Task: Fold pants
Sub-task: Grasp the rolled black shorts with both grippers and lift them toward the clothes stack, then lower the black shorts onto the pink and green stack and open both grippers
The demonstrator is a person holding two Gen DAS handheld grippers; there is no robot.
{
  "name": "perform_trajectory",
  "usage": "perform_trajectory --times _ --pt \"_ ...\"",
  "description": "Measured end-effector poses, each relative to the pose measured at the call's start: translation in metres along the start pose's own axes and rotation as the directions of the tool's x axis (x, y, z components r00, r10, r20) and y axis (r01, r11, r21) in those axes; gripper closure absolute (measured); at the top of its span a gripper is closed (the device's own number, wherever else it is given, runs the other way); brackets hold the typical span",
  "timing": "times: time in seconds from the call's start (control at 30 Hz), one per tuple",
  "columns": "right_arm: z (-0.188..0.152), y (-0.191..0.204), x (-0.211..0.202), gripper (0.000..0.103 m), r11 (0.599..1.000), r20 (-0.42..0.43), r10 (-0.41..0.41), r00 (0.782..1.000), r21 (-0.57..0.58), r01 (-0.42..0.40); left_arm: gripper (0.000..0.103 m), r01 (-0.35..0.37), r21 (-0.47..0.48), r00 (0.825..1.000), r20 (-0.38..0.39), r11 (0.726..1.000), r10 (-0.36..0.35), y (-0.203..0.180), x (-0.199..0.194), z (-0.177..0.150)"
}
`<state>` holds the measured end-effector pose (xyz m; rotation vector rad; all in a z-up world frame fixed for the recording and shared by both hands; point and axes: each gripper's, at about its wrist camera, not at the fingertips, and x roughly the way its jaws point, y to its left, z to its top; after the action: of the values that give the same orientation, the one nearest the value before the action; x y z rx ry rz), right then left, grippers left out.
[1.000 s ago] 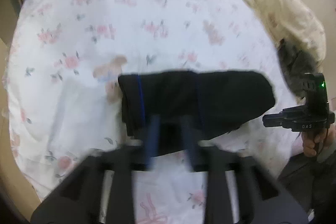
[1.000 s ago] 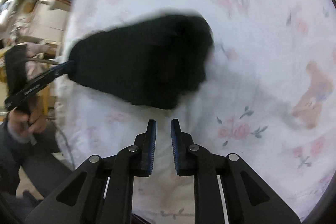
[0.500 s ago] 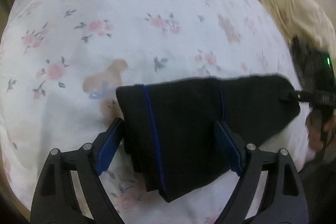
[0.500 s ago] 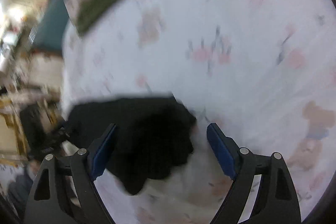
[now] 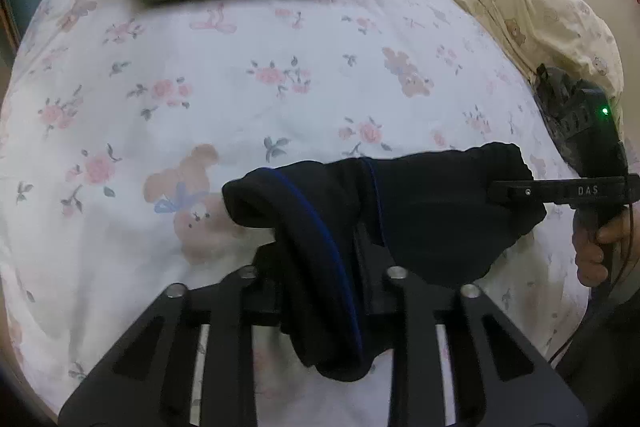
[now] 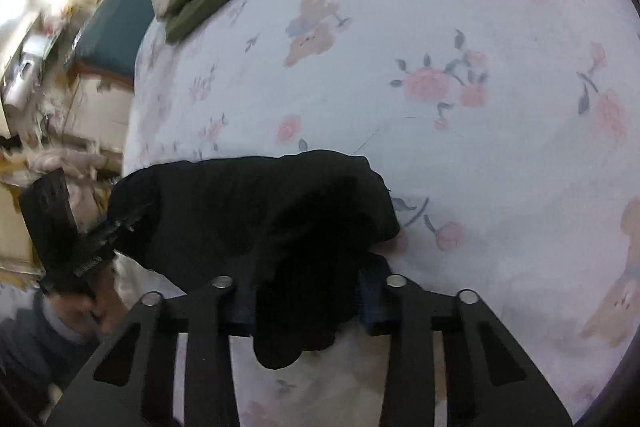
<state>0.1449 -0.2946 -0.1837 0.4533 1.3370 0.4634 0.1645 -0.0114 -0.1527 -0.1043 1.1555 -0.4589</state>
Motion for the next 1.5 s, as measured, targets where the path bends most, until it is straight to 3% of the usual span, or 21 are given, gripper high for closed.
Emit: perform_trajectory --times 0.07,0.13,0.3,0.5,0.67,0.8,0.97,1.1,1.2,1.23,1.3,1.33,1.4,1.47,1.5 --pt "0.003 0.015 -0.01 0.073 0.997 0.019 -0.029 0.999 -0.076 0.031 0.086 0.027 -0.04 0.999 0.019 0.999 -0.027 0.005 -0.006 0.004" --pt "0.01 0.025 -0.024 0.074 0.996 0.055 -0.002 0.998 -0.091 0.007 0.087 0.026 -0.031 0.999 0.046 0.999 -0.025 0.006 -0.017 0.014" --pt "0.056 0.064 -0.054 0.075 0.982 0.167 0.043 0.985 -0.191 -0.01 0.087 0.028 -0.024 0.984 0.176 0.999 -0.023 0.016 -0.06 0.072" --pt "0.168 0.127 -0.066 0.075 0.948 0.274 0.068 0.959 -0.318 0.024 0.087 -0.035 0.007 0.949 0.315 0.999 0.031 0.058 -0.089 0.18" --pt "0.285 0.172 -0.049 0.075 0.914 0.312 0.054 0.949 -0.397 0.078 0.087 -0.088 -0.016 0.927 0.364 0.996 0.087 0.115 -0.074 0.273" --pt "0.367 0.183 -0.013 0.075 0.917 0.312 0.018 0.95 -0.384 0.109 0.087 -0.128 -0.045 0.928 0.346 0.991 0.136 0.163 -0.033 0.341" --pt "0.431 0.153 0.045 0.074 0.951 0.253 -0.073 0.965 -0.275 0.144 0.087 -0.198 -0.07 0.96 0.19 0.978 0.208 0.199 0.047 0.385" --pt "0.447 0.122 0.082 0.072 0.962 0.195 -0.124 0.973 -0.219 0.166 0.086 -0.194 -0.07 0.965 0.165 0.979 0.203 0.209 0.076 0.397" --pt "0.453 0.097 0.1 0.071 0.983 0.156 -0.104 0.982 -0.131 0.125 0.085 -0.157 -0.113 0.974 0.147 0.981 0.173 0.22 0.088 0.397" --pt "0.455 0.092 0.103 0.07 0.989 0.153 -0.088 0.984 -0.104 0.105 0.085 -0.158 -0.125 0.974 0.141 0.98 0.175 0.22 0.089 0.396" --pt "0.453 0.098 0.102 0.064 0.982 0.171 -0.121 0.978 -0.121 0.143 0.084 -0.184 -0.107 0.969 0.149 0.977 0.199 0.214 0.086 0.396" --pt "0.454 0.1 0.101 0.059 0.98 0.173 -0.138 0.975 -0.12 0.16 0.08 -0.207 -0.089 0.963 0.157 0.974 0.219 0.21 0.084 0.395" --pt "0.454 0.098 0.093 0.022 0.982 0.18 -0.155 0.971 -0.079 0.171 0.066 -0.249 -0.097 0.943 0.203 0.964 0.264 0.204 0.07 0.393" --pt "0.45 0.097 0.077 0.014 0.985 0.211 -0.145 0.967 -0.065 0.162 0.033 -0.28 -0.169 0.922 0.227 0.945 0.314 0.204 0.053 0.387" --pt "0.447 0.097 0.071 0.014 0.985 0.22 -0.136 0.966 -0.07 0.155 0.026 -0.282 -0.197 0.917 0.231 0.939 0.324 0.204 0.045 0.383"
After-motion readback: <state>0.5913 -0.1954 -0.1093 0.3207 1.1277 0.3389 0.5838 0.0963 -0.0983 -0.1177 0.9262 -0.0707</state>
